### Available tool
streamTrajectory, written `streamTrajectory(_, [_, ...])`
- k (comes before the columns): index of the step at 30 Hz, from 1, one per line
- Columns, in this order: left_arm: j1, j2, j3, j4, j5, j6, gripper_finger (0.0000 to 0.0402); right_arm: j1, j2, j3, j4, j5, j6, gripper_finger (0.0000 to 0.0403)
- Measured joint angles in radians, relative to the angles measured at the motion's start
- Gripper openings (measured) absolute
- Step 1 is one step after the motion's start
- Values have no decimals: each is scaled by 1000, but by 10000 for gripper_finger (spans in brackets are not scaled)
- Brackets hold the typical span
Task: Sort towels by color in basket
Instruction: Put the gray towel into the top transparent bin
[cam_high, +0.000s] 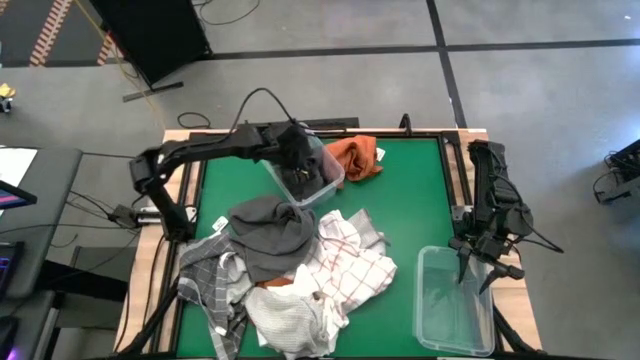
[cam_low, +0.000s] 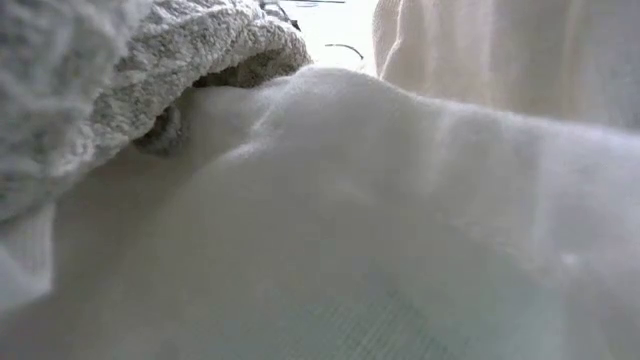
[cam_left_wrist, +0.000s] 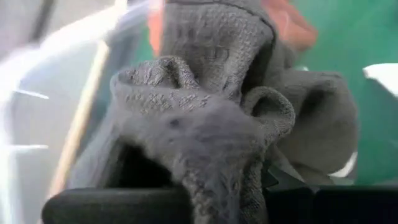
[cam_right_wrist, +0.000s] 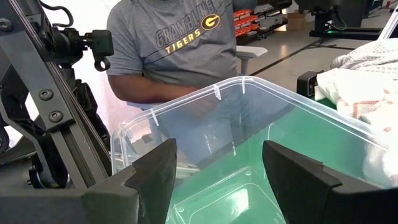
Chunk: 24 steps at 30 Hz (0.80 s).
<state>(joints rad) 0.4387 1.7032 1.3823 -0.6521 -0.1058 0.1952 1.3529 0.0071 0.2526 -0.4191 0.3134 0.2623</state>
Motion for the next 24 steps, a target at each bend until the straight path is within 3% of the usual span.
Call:
streamTrajectory(7, [34, 88, 0, -6, 135, -91, 28, 0, 0, 0, 0, 0, 0, 264])
streamTrajectory(24, [59, 214, 1, -3, 168, -154, 41, 0, 0, 0, 0, 0, 0, 264])
